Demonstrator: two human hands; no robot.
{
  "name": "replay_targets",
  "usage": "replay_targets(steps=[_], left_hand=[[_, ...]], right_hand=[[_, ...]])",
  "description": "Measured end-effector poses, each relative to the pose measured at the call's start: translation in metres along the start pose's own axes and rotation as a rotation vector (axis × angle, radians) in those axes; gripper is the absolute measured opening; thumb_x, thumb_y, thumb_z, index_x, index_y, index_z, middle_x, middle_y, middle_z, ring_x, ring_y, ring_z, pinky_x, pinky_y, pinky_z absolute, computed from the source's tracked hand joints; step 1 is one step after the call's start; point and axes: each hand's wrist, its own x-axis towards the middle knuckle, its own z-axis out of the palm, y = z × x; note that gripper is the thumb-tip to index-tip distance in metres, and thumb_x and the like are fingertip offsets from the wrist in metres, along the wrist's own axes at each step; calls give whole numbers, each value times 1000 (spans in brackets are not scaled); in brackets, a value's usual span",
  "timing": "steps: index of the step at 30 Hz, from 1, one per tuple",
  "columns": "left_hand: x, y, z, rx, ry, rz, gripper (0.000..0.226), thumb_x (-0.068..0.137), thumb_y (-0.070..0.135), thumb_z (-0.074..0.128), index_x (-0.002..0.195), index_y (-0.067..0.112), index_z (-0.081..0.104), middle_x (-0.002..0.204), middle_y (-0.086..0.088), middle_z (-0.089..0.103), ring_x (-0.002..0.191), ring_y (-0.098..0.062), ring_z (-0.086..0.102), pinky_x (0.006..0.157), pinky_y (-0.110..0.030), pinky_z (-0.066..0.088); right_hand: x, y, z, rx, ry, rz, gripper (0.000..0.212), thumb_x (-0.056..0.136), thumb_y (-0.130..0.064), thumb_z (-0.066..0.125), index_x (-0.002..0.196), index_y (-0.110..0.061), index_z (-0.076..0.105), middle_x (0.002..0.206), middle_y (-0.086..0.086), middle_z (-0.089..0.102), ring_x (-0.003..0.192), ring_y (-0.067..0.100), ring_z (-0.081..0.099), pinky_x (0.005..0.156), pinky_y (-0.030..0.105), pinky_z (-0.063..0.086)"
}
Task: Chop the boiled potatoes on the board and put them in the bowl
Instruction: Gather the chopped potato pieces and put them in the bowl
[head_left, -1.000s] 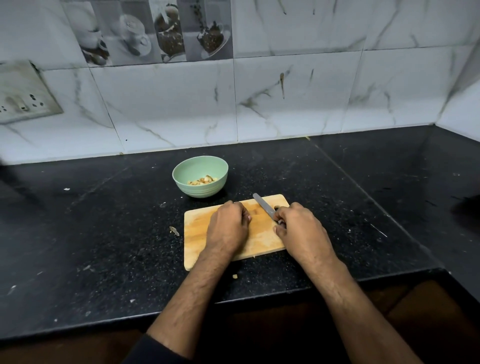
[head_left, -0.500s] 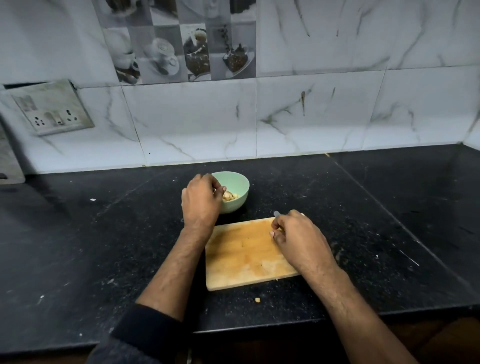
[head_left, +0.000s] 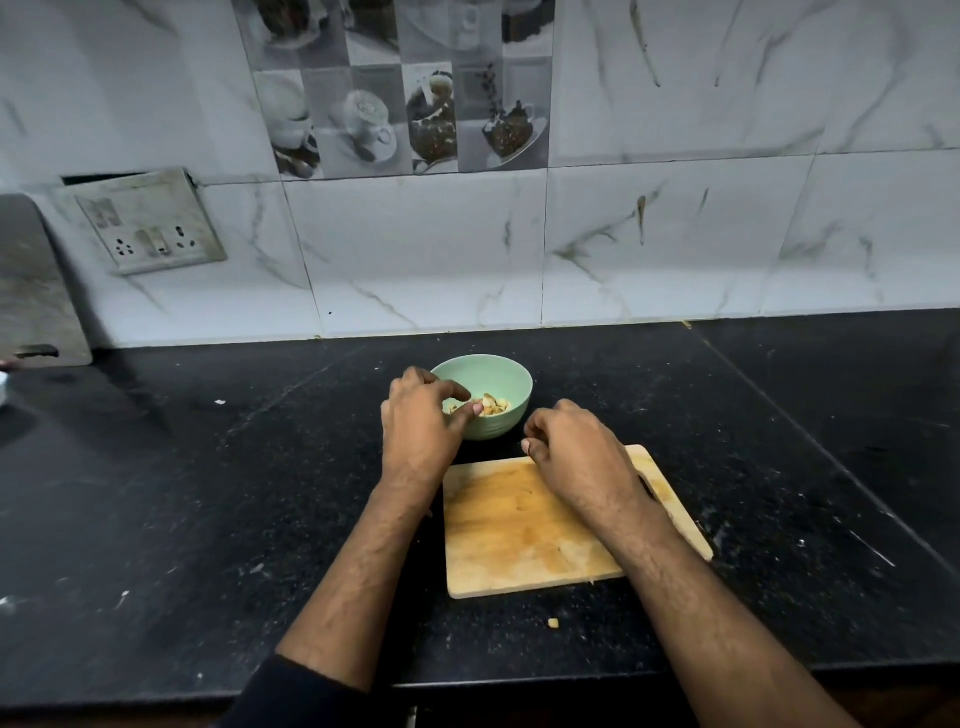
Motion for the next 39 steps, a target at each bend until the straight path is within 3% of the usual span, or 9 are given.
replay_targets(steps=[6,11,17,25,30,32,35,37,39], left_hand=[[-3,-5,5,219,-171,7,33,79,38,82,111,37,75,118,2,52,113,-20,46,97,-37,41],[-7,-11,12,-31,-115,-8,21,82,14,80,101,24,79,107,8,47,103,-13,55,87,-29,51],[-9,-10,12,-104,-94,-22,20,78,18,84,95,29,80,103,15,51,96,-9,58,85,-36,55],[-21,-10,9,-135,-178,69,18,79,29,83,95,35,80,97,18,62,93,-5,61,80,-38,55],[-46,-2,-4,-239,34,62,26,93,38,68,115,26,76,118,8,60,103,-9,61,88,-37,56],[-63,3,-10,-233,68,76,24,95,38,66,112,26,77,109,10,59,97,-5,60,85,-34,56],[-85,10,-8,-114,-270,158,29,93,49,63,113,32,75,114,13,59,105,-6,55,94,-38,51],[-97,15,-1,-2,-440,253,46,91,65,55,123,35,69,126,13,55,116,-8,48,102,-40,44],[-106,19,6,25,-496,284,64,86,79,46,132,37,63,130,14,51,118,-9,45,103,-40,41]], right_hand=[[16,-1,2,48,-49,23,41,99,-32,62,138,-24,53,124,4,54,113,23,57,90,41,52],[34,-2,7,59,-102,30,59,99,-26,62,152,-35,37,129,9,53,120,25,54,96,42,50],[38,-7,12,119,-86,53,36,93,-27,70,129,-27,65,122,3,67,109,22,62,93,44,54],[18,5,3,91,-63,77,31,90,-31,74,121,-29,69,117,-1,69,105,20,63,86,37,52],[8,7,0,74,-61,76,59,93,-33,70,147,-32,46,132,4,59,122,25,55,96,42,48],[1,15,-6,54,-15,122,49,93,-30,70,140,-29,53,128,2,58,118,23,56,94,40,48],[-15,32,-9,-74,-43,210,30,95,-24,67,124,-30,62,123,1,57,111,21,56,90,40,51],[-26,42,-5,-105,-121,250,36,97,-18,62,129,-33,60,125,2,54,113,22,54,92,41,51],[-36,48,0,-105,-163,260,50,97,-11,56,139,-38,54,128,2,51,115,23,53,95,41,51]])
